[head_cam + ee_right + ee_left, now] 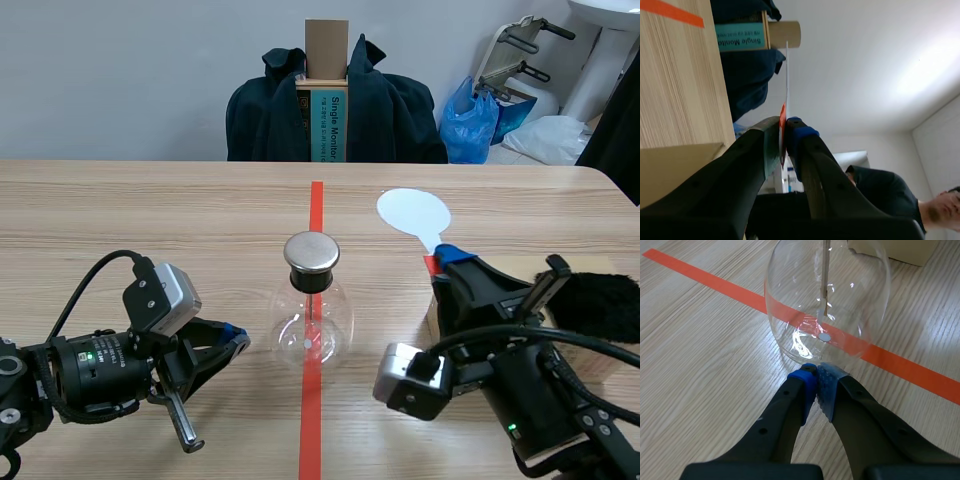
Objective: Do the electroscope experiment.
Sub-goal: 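Move the plate toward and away from the electroscope, then put the plate down on the right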
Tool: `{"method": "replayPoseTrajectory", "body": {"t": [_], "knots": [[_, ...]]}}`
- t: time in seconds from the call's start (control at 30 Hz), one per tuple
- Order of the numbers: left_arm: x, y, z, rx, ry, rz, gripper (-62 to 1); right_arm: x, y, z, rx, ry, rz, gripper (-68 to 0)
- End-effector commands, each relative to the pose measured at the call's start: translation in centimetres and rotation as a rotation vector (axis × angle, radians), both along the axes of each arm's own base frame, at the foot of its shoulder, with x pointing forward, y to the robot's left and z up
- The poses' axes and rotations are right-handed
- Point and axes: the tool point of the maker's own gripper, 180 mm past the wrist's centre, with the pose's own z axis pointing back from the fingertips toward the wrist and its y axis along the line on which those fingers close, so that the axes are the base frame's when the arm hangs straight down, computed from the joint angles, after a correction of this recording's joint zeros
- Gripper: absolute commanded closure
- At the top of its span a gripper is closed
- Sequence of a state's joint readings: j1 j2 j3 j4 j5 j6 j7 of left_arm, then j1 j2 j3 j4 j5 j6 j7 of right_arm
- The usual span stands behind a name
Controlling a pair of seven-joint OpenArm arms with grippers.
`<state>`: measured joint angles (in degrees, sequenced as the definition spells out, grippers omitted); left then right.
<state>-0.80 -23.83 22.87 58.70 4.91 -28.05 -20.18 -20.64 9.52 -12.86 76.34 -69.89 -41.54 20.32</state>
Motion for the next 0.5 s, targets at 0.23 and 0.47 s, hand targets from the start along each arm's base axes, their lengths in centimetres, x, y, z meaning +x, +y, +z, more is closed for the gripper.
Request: {"method": "replayPoseTrajectory", "body": {"t": [0.23,0.47], "knots": [[0.6,-0.3,1.1,-0.032,-0.030,0.007,-1.9,-0.8,-2.5,1.0,-0.003,-0.042,-0.095,-0.8],[0.6,-0.3,1.1,-0.032,-0.029,0.007,-1.9,-3.1,-3.6,-0.9,-0.038,0.036,-0.103,-0.9]]}}
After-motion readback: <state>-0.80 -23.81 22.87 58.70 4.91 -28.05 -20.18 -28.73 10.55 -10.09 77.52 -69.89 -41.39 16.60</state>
